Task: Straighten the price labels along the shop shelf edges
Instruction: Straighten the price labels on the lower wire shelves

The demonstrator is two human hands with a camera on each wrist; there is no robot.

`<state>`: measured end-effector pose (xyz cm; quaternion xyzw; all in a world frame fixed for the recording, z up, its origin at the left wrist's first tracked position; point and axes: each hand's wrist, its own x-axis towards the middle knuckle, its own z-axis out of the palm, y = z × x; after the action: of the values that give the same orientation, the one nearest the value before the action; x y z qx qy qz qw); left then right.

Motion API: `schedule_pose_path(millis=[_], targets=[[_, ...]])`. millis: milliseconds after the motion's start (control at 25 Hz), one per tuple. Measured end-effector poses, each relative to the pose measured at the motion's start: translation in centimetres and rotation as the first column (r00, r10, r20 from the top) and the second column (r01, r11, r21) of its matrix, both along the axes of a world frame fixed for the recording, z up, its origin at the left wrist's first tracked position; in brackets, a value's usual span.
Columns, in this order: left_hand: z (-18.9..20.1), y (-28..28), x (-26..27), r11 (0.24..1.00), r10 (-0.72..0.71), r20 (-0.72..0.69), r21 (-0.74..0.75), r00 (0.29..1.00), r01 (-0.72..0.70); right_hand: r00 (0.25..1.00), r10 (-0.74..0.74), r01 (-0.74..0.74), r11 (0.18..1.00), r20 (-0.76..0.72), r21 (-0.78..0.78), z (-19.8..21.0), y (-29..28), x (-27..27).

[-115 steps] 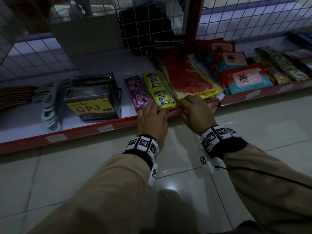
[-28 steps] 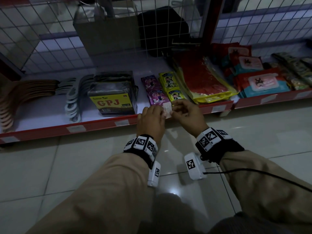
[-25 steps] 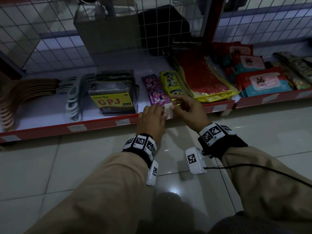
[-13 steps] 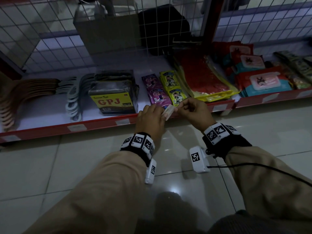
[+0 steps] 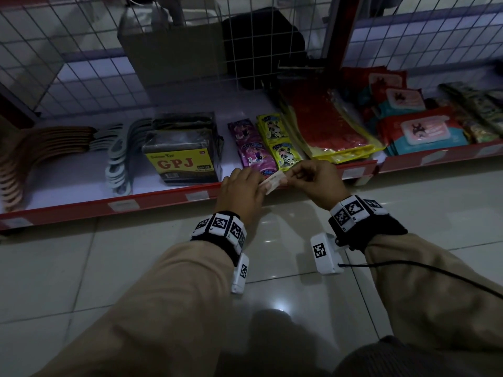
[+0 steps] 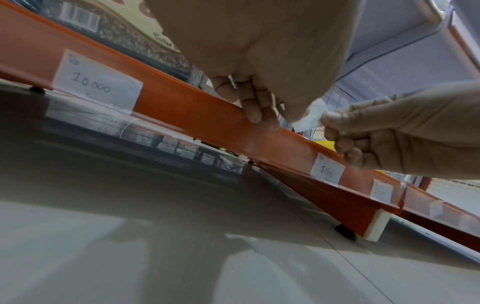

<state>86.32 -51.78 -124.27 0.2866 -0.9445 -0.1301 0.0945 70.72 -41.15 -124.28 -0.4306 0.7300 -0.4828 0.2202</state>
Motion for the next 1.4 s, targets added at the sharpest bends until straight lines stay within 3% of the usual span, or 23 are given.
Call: schedule_pose_path(millis=[160, 320, 480, 760, 960, 1400], targets=[[0.1, -0.2, 0.0, 1.0, -0.014, 0.008, -0.008, 1.0, 0.014, 0.985, 0.007, 0.006, 0.997, -0.171, 0.076, -0.1, 0.3, -0.5], [0.1, -0.2, 0.1, 0.998, -0.039, 0.053, -0.047, 0.998, 0.042, 0.957, 0.08, -0.091, 0.996, -0.28, -0.024, 0.7, 0.1, -0.1], [0.3, -0.4, 0.3, 0.995, -0.066, 0.072, -0.066, 0.995, 0.071, 0.848, 0.212, -0.153, 0.975, -0.487, 0.158, 1.7, -1.3, -0.2], [0.3, -1.0, 2.0, 0.995, 0.065, -0.041, -0.076, 0.997, -0.068, 0.894, 0.049, -0.037, 0.999, -0.445, 0.035, 0.8, -1.3, 0.0], [-0.1, -0.5, 1.7, 0.996, 0.091, -0.104, -0.009, 0.99, -0.092, 0.811, 0.078, -0.074, 0.997, -0.579, 0.032, 0.2, -1.7, 1.1], [-0.7, -0.5, 1.4, 0.988, 0.097, 0.054, -0.128, 0.994, -0.089, 0.656, 0.271, -0.051, 0.947, -0.704, 0.317, 0.0, -1.3, 1.8]])
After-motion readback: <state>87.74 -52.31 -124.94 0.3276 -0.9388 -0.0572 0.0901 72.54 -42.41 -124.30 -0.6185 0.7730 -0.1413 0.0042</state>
